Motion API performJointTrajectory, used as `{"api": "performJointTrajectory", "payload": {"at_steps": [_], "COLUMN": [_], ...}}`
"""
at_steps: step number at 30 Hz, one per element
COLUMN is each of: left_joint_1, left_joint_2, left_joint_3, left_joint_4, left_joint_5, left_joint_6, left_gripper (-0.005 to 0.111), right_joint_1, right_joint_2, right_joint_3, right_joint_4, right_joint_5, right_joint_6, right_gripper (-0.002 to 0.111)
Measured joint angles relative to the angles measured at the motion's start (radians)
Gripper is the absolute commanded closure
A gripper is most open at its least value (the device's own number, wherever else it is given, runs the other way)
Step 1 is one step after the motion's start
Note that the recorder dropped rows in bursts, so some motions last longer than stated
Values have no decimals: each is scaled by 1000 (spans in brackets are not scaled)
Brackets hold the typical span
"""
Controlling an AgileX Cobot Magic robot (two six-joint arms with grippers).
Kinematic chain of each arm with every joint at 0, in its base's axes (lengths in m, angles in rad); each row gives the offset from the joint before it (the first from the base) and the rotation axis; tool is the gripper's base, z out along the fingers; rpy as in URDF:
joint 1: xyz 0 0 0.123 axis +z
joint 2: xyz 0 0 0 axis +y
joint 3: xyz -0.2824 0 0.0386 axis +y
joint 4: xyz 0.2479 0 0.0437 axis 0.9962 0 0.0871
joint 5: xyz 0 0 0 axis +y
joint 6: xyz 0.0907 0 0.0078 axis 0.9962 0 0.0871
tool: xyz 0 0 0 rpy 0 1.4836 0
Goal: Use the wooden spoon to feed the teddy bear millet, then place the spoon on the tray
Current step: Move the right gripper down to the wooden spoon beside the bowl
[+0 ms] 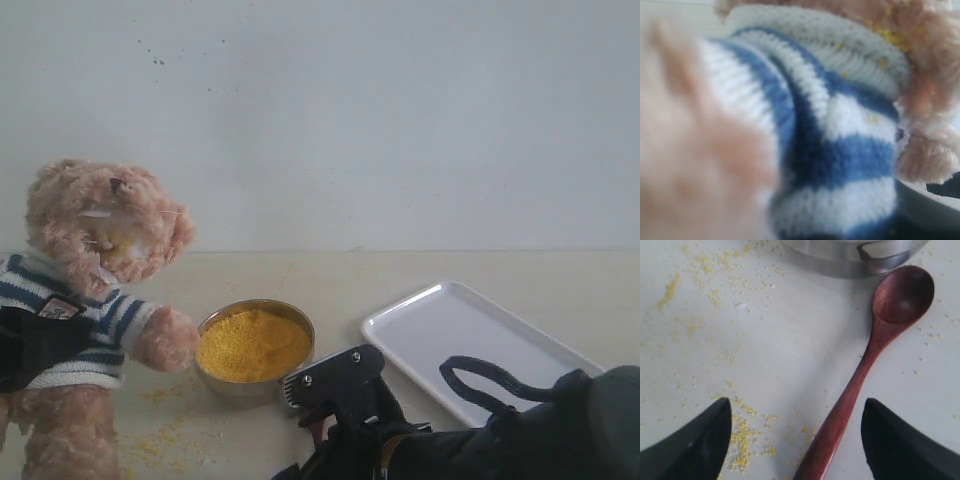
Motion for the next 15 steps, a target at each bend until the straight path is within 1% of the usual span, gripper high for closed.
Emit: {"api": "performJointTrajectory", "payload": {"at_steps": [9,15], "left_joint_1": [0,0], "left_joint_2": [0,0], "left_joint_3": [0,0], "left_joint_4": [0,0], "left_joint_5": [0,0], "left_joint_6": [0,0], "left_gripper": [103,103], "right_joint_1": [0,0], "right_joint_2": [76,82], "right_joint_3": [-2,-4], "right_joint_4": [0,15], "right_joint_5": [2,0], "right_joint_6": [3,11], "right_gripper": [39,41]}}
